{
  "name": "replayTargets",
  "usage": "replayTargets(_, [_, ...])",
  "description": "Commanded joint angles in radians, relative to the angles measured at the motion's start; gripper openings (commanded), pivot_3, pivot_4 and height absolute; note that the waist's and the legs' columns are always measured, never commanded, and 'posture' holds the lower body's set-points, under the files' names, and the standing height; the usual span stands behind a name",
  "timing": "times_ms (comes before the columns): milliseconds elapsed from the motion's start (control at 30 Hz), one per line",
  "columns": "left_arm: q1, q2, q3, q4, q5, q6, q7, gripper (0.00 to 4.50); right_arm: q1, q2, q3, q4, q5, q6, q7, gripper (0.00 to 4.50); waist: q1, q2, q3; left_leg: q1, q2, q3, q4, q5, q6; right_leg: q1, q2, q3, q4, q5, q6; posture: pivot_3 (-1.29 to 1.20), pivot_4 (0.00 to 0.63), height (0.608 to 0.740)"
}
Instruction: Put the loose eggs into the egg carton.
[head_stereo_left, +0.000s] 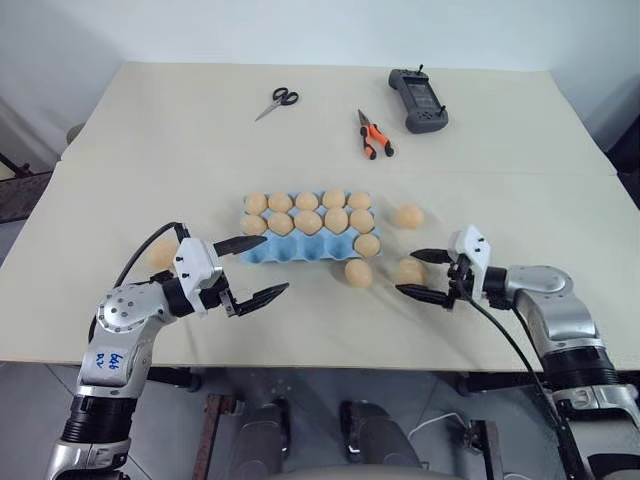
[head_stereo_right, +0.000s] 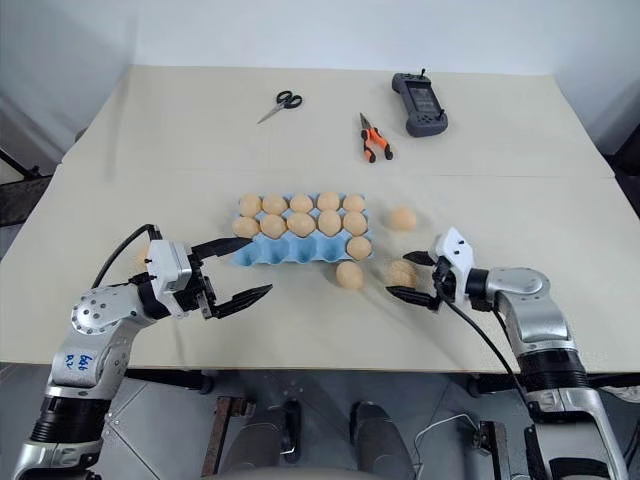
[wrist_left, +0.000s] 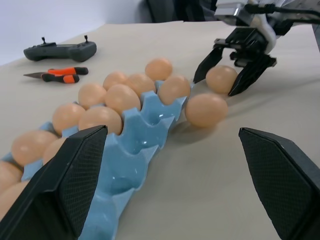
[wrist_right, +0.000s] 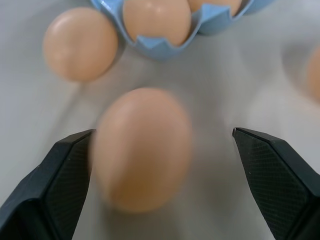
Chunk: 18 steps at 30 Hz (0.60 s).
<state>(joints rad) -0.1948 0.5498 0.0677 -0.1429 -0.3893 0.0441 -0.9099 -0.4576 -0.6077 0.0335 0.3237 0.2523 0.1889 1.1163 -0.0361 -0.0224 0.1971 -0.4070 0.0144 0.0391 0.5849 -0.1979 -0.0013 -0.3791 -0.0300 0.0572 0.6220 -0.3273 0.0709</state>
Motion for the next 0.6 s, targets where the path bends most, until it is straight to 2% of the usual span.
replayTargets(33, [-0.010, -0.001, 0.001, -0.019, -0.008, -0.002, -0.002, 4.50, -0.013, 0.012, -0.013, -0.006, 0.011, -0.022, 0.000, 4.31, 0.001, 0.000, 0.000, 0.000, 0.000, 0.000, 0.000, 0.000, 0.000, 0.000, 0.000, 0.000, 0.000, 0.000, 0.000, 0.00, 0.150, 0.740])
replayTargets(100, [-0.006, 0.001, 0.003, -0.019, -0.010, -0.005, -0.004, 4.50, -0.008, 0.013, -0.015, -0.015, 0.017, -0.020, 0.008, 3.86, 0.002, 0.000, 0.000, 0.000, 0.000, 0.000, 0.000, 0.000, 0.000, 0.000, 0.000, 0.000, 0.000, 0.000, 0.000, 0.00, 0.150, 0.740])
replayTargets(300, [0.009, 0.009, 0.018, -0.011, -0.010, -0.016, -0.009, 4.50, 0.005, 0.014, -0.039, -0.061, 0.056, -0.022, 0.028, 1.78, 0.002, 0.000, 0.000, 0.000, 0.000, 0.000, 0.000, 0.000, 0.000, 0.000, 0.000, 0.000, 0.000, 0.000, 0.000, 0.00, 0.150, 0.740])
replayTargets(333, [0.010, 0.009, 0.022, -0.009, -0.010, -0.017, -0.008, 4.50, 0.000, 0.016, -0.041, -0.077, 0.063, -0.014, 0.025, 1.59, 0.001, 0.000, 0.000, 0.000, 0.000, 0.000, 0.000, 0.000, 0.000, 0.000, 0.000, 0.000, 0.000, 0.000, 0.000, 0.00, 0.150, 0.740])
replayTargets(500, [0.020, 0.018, 0.048, -0.005, -0.020, -0.015, -0.011, 4.50, -0.083, 0.066, -0.034, -0.197, 0.126, 0.064, -0.017, 1.52, -0.011, 0.000, 0.000, 0.000, 0.000, 0.000, 0.000, 0.000, 0.000, 0.000, 0.000, 0.000, 0.002, 0.000, 0.000, 0.00, 0.150, 0.740])
replayTargets(600, [0.048, 0.031, 0.072, -0.004, -0.021, -0.011, -0.009, 4.50, -0.165, 0.120, 0.043, -0.225, 0.072, 0.112, -0.079, 1.52, -0.023, 0.000, 0.000, 0.000, 0.001, 0.000, 0.000, 0.000, 0.000, -0.002, 0.000, 0.000, 0.002, 0.000, 0.000, 0.00, 0.150, 0.740])
